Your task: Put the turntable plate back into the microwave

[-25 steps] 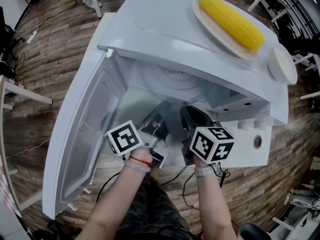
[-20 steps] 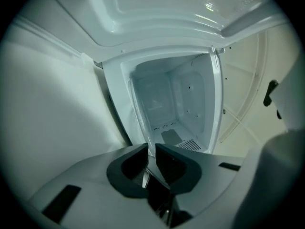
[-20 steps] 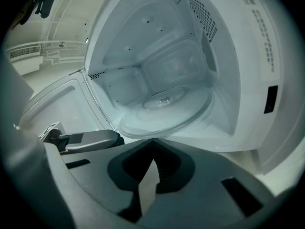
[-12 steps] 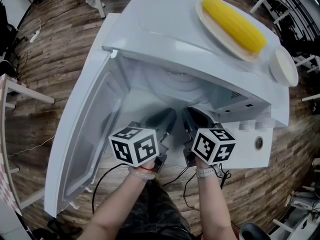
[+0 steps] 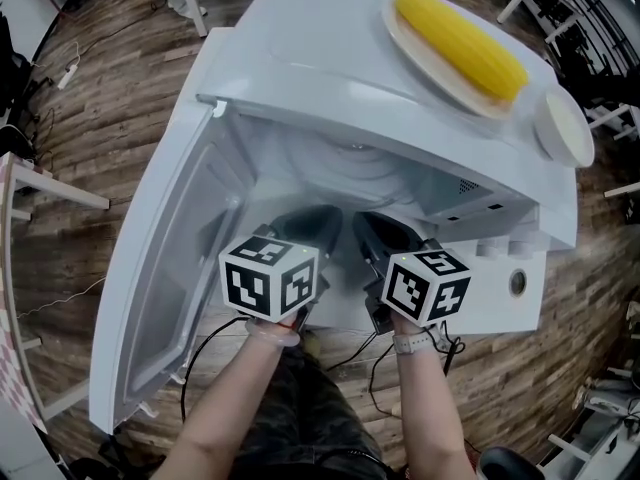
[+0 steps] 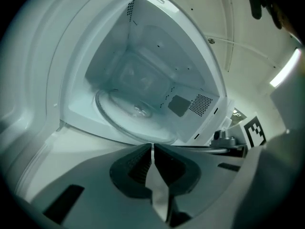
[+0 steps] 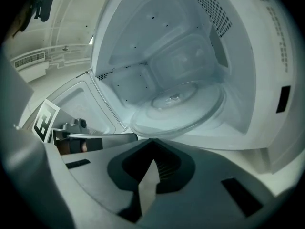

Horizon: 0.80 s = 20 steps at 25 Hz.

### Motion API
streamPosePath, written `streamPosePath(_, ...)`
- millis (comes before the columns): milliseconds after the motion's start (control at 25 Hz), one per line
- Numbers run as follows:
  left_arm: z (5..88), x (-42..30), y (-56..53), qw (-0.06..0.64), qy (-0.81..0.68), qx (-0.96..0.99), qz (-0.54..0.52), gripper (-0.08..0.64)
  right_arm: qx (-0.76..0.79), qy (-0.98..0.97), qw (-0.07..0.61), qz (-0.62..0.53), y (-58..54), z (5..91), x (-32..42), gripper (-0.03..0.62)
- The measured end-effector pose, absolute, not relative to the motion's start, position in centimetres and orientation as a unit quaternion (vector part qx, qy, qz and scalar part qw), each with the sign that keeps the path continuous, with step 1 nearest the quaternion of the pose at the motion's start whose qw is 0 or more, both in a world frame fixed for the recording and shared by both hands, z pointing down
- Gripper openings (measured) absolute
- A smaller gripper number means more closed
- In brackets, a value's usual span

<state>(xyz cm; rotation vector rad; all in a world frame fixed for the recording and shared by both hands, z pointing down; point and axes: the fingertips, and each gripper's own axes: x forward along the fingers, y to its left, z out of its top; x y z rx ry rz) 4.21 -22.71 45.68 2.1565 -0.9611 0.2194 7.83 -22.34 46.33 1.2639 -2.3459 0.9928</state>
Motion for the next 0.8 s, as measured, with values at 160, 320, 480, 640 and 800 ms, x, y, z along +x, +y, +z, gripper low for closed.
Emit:
streamPosePath(160, 45.6, 4.5, -23.1, 0.388, -0.364, 0.842, 0.091, 0.031, 0.446, -0.812, 0.149, 0.346, -22.7, 46.3, 8.1, 0.02)
streamPosePath(320, 45.6, 4.9, -23.0, 0.398, -0.355, 0.842, 0.077, 0.028, 0.449, -0.81, 0.144, 0.349, -22.7, 46.4, 8.4, 0.02)
streamPosePath(480, 45.7, 4.8, -22.9, 0.41, -0.356, 0.838, 0.056, 0.028, 0.452, -0.811, 0.142, 0.344, -22.5, 46.5, 8.5, 0.02)
streamPosePath(640, 46.0, 4.9, -22.5, 0.412, -0.355, 0.837, 0.06, 0.028, 0.453, -0.813, 0.158, 0.33, -21.8, 46.9, 8.6, 0.02)
streamPosePath(800, 45.7, 4.9, -22.0, 0.397, -0.362, 0.842, 0.055, 0.028, 0.455, -0.82, 0.167, 0.305, -21.1, 46.8, 8.3, 0.02)
